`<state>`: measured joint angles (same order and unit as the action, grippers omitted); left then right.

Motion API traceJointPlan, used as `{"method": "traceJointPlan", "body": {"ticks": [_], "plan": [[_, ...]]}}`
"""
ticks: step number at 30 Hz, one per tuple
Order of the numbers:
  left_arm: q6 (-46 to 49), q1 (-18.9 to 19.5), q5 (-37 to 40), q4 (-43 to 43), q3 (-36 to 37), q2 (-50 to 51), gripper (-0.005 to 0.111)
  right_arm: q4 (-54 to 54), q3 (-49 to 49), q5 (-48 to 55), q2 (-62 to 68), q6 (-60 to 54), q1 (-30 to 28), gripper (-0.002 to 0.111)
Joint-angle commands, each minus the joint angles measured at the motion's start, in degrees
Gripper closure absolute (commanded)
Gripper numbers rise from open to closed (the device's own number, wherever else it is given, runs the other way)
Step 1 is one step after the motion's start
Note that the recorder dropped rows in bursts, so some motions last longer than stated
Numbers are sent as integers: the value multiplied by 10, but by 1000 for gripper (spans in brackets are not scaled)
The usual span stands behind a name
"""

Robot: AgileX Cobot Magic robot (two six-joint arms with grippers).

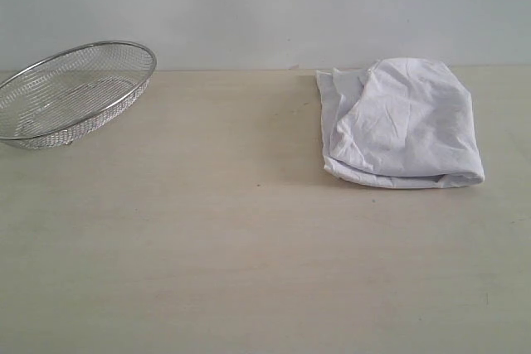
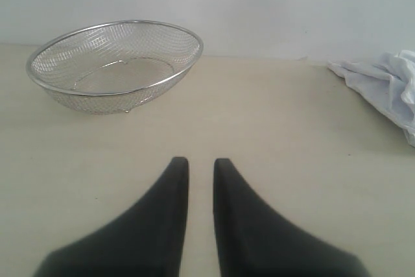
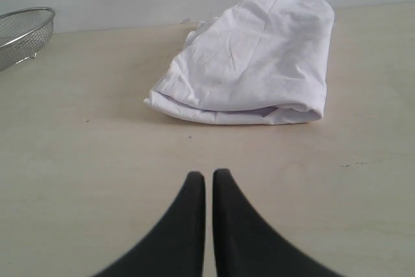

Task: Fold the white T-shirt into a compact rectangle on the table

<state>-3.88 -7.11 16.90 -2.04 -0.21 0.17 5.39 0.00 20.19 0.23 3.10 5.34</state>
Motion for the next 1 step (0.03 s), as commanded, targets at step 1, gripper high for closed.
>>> {"method": "traceJointPlan", "body": {"ticks": [1], "plan": [[-5, 2, 1, 2, 2, -2, 93, 0, 0, -3, -2, -2, -2, 108]]}}
